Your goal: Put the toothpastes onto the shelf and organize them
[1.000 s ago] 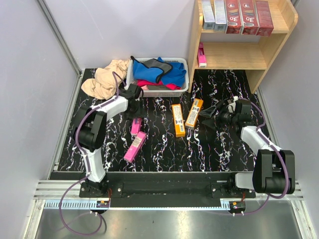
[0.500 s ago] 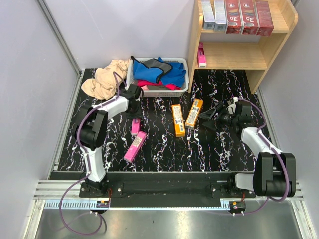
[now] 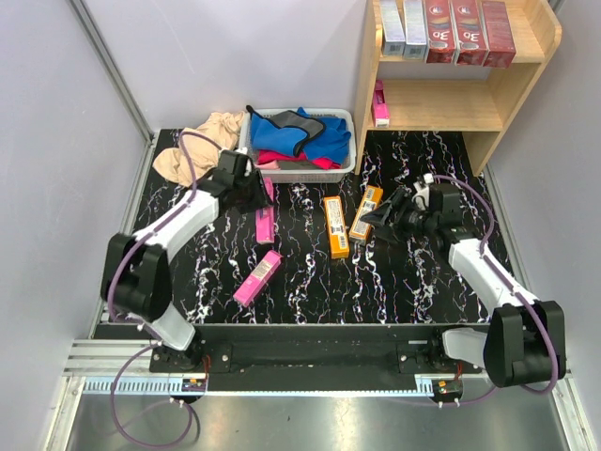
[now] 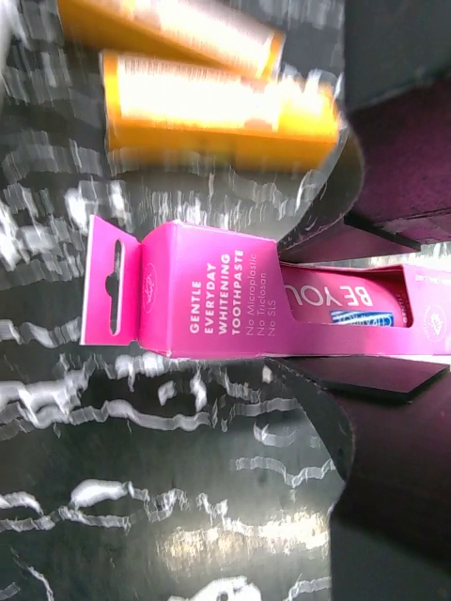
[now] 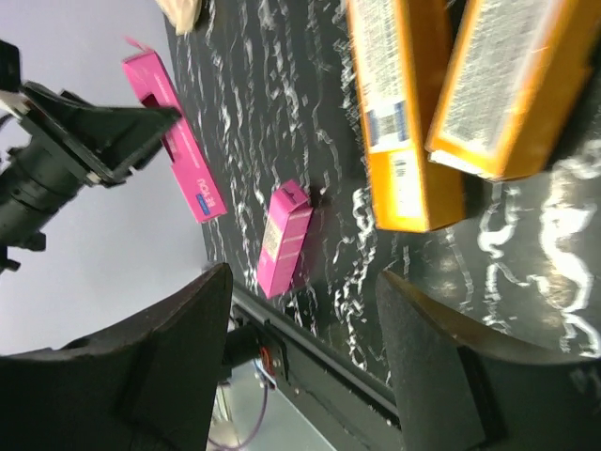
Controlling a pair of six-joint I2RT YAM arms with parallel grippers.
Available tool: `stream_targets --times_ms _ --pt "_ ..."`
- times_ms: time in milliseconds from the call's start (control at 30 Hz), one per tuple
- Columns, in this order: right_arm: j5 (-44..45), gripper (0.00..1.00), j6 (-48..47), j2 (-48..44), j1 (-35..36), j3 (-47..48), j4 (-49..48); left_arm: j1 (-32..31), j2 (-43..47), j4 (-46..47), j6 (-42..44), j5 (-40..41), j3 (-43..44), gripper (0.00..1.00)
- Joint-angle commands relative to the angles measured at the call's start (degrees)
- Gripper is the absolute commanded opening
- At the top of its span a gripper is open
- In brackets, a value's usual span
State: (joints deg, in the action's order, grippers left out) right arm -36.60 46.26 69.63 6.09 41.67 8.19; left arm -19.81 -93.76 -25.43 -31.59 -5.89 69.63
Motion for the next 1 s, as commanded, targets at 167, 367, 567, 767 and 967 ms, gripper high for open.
stream_targets --times_ms 167,367,567,767,967 --pt "15.6 0.72 -1.6 -0.7 16.0 9.2 3.6 9.2 16.2 25.2 -19.7 -21.3 -19.0 0.41" --pt "27.8 0.72 -3.5 2.6 30.8 15.3 5.9 13.5 19.6 37.2 -30.5 -26.5 -28.0 0.42" --pt "39.7 0.72 -7.3 6.0 43.6 21.4 6.1 14.8 18.6 42.0 -33.7 -30.1 -30.4 0.43" --pt "42.5 0.72 -9.5 11.8 48.2 26.2 6.1 14.9 18.4 44.2 -35.4 -31.3 -31.7 0.43" --pt "46.2 0.71 -11.1 17.2 52.3 30.3 5.8 14.9 19.0 44.2 -35.6 -31.9 -31.7 0.44"
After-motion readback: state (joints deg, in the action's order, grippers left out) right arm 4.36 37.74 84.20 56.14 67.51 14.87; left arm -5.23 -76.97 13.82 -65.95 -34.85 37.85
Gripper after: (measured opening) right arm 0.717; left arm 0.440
